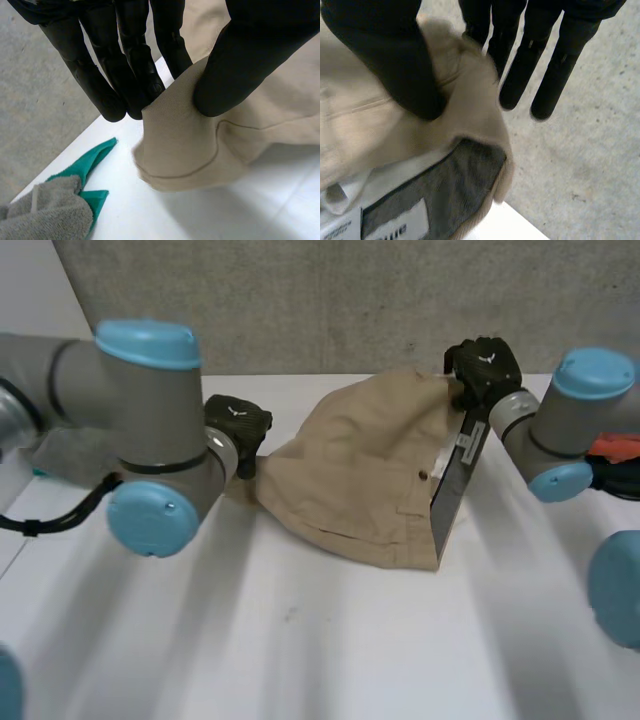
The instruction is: Fold the laundry.
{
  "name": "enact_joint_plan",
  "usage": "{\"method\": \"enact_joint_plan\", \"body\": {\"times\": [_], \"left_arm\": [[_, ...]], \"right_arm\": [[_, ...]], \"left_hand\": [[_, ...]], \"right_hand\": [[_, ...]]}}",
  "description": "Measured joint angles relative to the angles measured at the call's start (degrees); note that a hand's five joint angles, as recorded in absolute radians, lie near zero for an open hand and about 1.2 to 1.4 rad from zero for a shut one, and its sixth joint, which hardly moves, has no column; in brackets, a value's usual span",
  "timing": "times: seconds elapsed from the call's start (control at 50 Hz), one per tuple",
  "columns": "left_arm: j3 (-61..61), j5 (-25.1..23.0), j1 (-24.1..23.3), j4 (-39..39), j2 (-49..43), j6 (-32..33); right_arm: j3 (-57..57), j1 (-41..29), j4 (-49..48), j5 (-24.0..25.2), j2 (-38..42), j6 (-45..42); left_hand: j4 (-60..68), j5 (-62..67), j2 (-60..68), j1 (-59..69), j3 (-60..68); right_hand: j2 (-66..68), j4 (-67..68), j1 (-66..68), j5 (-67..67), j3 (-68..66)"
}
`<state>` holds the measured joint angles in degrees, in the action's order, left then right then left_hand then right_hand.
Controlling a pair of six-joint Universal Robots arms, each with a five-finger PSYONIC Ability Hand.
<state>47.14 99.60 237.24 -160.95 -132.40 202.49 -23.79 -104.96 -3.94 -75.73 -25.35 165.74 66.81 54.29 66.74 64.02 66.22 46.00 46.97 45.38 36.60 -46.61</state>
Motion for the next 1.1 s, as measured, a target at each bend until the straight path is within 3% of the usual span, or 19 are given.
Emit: {"method": "enact_joint_plan", "body": {"times": [0.04, 0.06, 0.14, 0.28, 0.42, 0.48, 0.6, 0.88, 0.9, 0.92, 0.98, 1.02, 1.04, 1.1], "left_arm": [[-2.2, 1.1, 0.3, -2.0, -2.7, -0.6], [-3.5, 1.5, 0.5, -2.8, -3.8, -0.8], [-8.4, 1.4, 1.5, -3.9, -6.3, -1.2], [-6.6, -2.8, 3.1, -0.6, -1.0, -0.9], [7.1, -4.2, 6.3, -0.2, 8.4, 1.0], [12.1, -4.0, 7.5, -0.8, 10.6, 1.7], [19.7, -6.1, 10.1, -3.6, 10.6, 3.0], [14.9, -12.9, 12.0, -5.1, -0.7, 2.6], [14.0, -12.9, 11.8, -5.0, -1.8, 2.5], [13.6, -12.8, 11.7, -5.0, -2.1, 2.4], [12.5, -12.7, 11.2, -5.0, -2.8, 2.0], [12.3, -12.8, 11.0, -5.1, -2.5, 1.7], [12.3, -13.1, 10.7, -5.3, -1.6, 1.2], [12.8, -13.8, 10.3, -5.6, 1.0, 0.3]], "right_arm": [[2.8, 0.1, -0.1, -1.7, 2.7, -0.5], [3.7, 0.1, 0.0, -2.9, 3.4, -0.8], [4.6, 0.1, 1.1, -8.9, 2.0, -1.6], [-8.0, -1.4, 9.2, -14.0, -14.2, -2.7], [-31.2, -4.2, 19.5, -12.3, -33.9, -2.3], [-38.7, -5.3, 21.7, -11.2, -38.2, -1.7], [-53.9, -8.3, 20.8, -7.2, -41.0, 0.7], [-58.4, -10.4, 3.9, -7.2, -30.5, -0.7], [-58.1, -10.4, 2.5, -7.6, -29.4, -1.2], [-57.9, -10.4, 2.0, -7.7, -28.9, -1.4], [-57.2, -10.6, 0.5, -8.4, -27.4, -2.1], [-57.0, -10.6, 0.3, -8.6, -27.1, -2.2], [-56.7, -10.7, 0.3, -8.8, -27.1, -2.2], [-56.4, -10.7, 0.9, -9.1, -28.5, -1.9]], "left_hand": [[-11.9, -10.9, -13.1, -12.7, -11.6], [-26.6, -25.2, -27.7, -29.3, -26.0], [-52.0, -49.1, -51.4, -52.4, -50.9], [-55.4, -51.6, -55.1, -52.9, -54.5], [-55.4, -51.6, -55.2, -52.9, -54.5], [-55.4, -51.6, -55.2, -52.9, -54.5], [-52.7, -51.4, -52.8, -50.2, -52.5], [-45.7, -43.3, -45.7, -42.5, -45.4], [-36.6, -34.1, -36.8, -32.7, -36.3], [-35.5, -33.1, -35.3, -31.4, -35.2], [-11.4, -9.3, -11.5, -5.5, -11.1], [-11.4, -9.3, -11.5, -5.5, -11.1], [0.9, 2.0, 0.8, 1.9, 0.8], [1.4, 2.0, 1.4, 1.9, 1.4]], "right_hand": [[-19.3, -18.9, -18.1, -18.7, 18.9], [-26.5, -25.8, -25.6, -26.4, 26.3], [-34.1, -34.9, -32.9, -34.0, 34.7], [-34.2, -35.2, -32.9, -34.0, 34.8], [-34.2, -35.2, -32.9, -34.0, 34.8], [-34.2, -35.2, -32.9, -34.0, 34.8], [-33.8, -34.6, -32.7, -33.6, 34.4], [-24.2, -24.6, -22.8, -23.7, 24.0], [-22.1, -22.4, -20.8, -21.6, 22.1], [-19.2, -19.7, -18.0, -18.9, 19.3], [9.4, 7.7, 9.5, 7.5, -8.0], [15.2, 13.7, 13.1, 13.3, -13.9], [20.8, 19.9, 17.2, 19.3, -19.8], [21.1, 21.1, 17.2, 20.0, -20.9]]}}
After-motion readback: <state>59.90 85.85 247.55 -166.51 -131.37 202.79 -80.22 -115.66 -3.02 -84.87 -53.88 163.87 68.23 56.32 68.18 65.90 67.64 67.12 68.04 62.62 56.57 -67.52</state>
